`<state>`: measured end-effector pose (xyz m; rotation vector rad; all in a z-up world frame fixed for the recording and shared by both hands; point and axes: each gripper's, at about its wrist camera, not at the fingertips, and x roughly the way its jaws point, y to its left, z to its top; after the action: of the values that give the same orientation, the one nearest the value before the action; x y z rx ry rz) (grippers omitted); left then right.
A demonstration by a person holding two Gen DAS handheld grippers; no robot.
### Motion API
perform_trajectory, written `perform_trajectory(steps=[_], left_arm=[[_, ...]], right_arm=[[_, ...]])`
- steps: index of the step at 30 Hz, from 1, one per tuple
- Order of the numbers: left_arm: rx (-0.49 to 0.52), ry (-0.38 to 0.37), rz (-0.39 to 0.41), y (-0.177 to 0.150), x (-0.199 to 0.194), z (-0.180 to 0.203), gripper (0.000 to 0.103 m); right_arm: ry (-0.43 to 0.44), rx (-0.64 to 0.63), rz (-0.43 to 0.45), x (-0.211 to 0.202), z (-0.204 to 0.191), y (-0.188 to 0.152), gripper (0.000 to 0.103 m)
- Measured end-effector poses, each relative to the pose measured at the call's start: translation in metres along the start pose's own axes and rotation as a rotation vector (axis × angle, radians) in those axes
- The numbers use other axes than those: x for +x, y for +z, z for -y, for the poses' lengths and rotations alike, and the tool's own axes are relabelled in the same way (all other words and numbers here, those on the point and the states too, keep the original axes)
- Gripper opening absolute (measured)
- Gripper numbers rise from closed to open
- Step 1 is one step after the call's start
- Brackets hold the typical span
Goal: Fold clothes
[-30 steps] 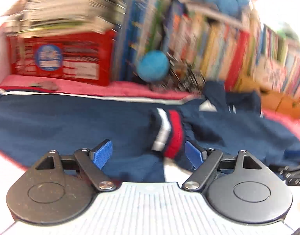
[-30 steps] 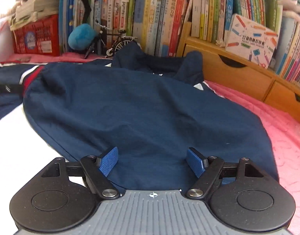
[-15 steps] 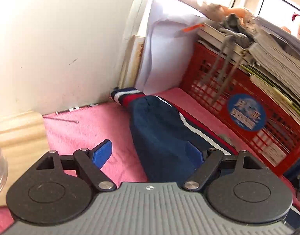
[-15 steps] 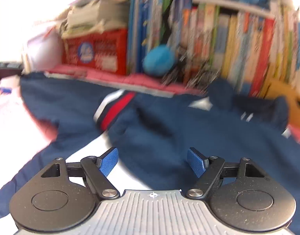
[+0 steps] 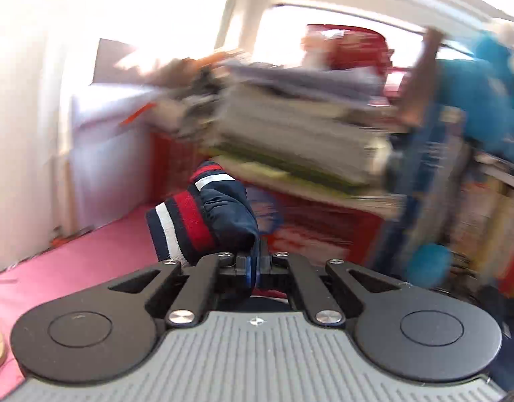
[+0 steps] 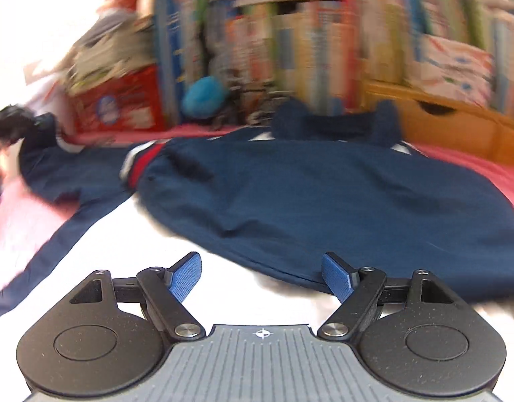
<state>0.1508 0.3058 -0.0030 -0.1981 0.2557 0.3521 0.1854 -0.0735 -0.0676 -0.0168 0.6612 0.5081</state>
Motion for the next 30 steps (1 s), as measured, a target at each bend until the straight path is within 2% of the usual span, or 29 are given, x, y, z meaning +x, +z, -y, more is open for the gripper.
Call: perform_trajectory(steps=[3, 4, 6, 8, 9, 10, 13, 17, 19, 20, 21, 23, 24, 25, 26, 27, 29, 30], left_arm=[[0.198, -0.228, 0.028, -0.014, -0.04, 0.105, 0.003], [0.246, -0.291, -0.004, -0.024, -0.045, 0.137, 0.004], [0.345, -0.411, -0.135, -0.054, -0.043, 0.192, 0.011], [0.393, -0.513, -0.301, -0.087, -0.034, 0.227, 0.012], [0.404, -0.55, -0.373, -0.101, -0.031, 0.238, 0.014], [0.405, -0.559, -0.41, -0.11, -0.034, 0.243, 0.016], [0.432, -0.556, -0.367, -0.118, -0.064, 0.238, 0.022], [0.401, -0.533, -0.301, -0.099, -0.091, 0.204, 0.044], [0.399, -0.486, -0.264, -0.092, -0.104, 0.183, 0.048], [0.404, -0.453, -0.244, -0.088, -0.108, 0.173, 0.048], [0.409, -0.414, -0.227, -0.084, -0.111, 0.164, 0.048], [0.415, -0.319, -0.207, -0.076, -0.11, 0.147, 0.048], [0.409, -0.275, -0.202, -0.071, -0.108, 0.138, 0.048], [0.398, -0.238, -0.198, -0.066, -0.106, 0.13, 0.048], [0.386, -0.21, -0.191, -0.062, -0.105, 0.122, 0.048], [0.377, -0.19, -0.184, -0.058, -0.103, 0.115, 0.049], [0.372, -0.163, -0.174, -0.055, -0.097, 0.104, 0.05], [0.375, -0.158, -0.178, -0.058, -0.093, 0.104, 0.05]], right_arm=[[-0.009, 0.211, 0.03, -0.015, 0.043, -0.004, 0.079], [0.001, 0.283, 0.038, -0.022, 0.058, -0.006, 0.079], [0.019, 0.404, 0.058, -0.036, 0.086, -0.011, 0.079], [0.033, 0.49, 0.071, -0.047, 0.111, -0.014, 0.079], [0.037, 0.518, 0.076, -0.051, 0.121, -0.015, 0.079], [0.042, 0.547, 0.08, -0.056, 0.131, -0.016, 0.079], [0.04, 0.512, 0.071, -0.057, 0.136, -0.012, 0.082], [0.075, 0.419, 0.037, -0.033, 0.109, 0.007, 0.085], [0.104, 0.353, 0.033, -0.022, 0.087, 0.016, 0.088], [0.088, 0.289, 0.038, -0.015, 0.07, 0.021, 0.09], [0.071, 0.225, 0.044, -0.009, 0.053, 0.025, 0.097], [0.013, 0.125, 0.037, 0.008, 0.022, 0.034, 0.1], [-0.022, 0.125, -0.004, 0.021, 0.014, 0.037, 0.091], [-0.058, 0.125, -0.045, 0.035, 0.007, 0.04, 0.04], [-0.059, 0.163, -0.087, 0.043, 0.009, 0.043, 0.017], [-0.059, 0.203, -0.129, 0.051, 0.011, 0.046, 0.017], [-0.051, 0.184, -0.072, 0.041, 0.014, 0.055, 0.016], [-0.08, 0.147, -0.021, 0.032, 0.014, 0.061, 0.016]])
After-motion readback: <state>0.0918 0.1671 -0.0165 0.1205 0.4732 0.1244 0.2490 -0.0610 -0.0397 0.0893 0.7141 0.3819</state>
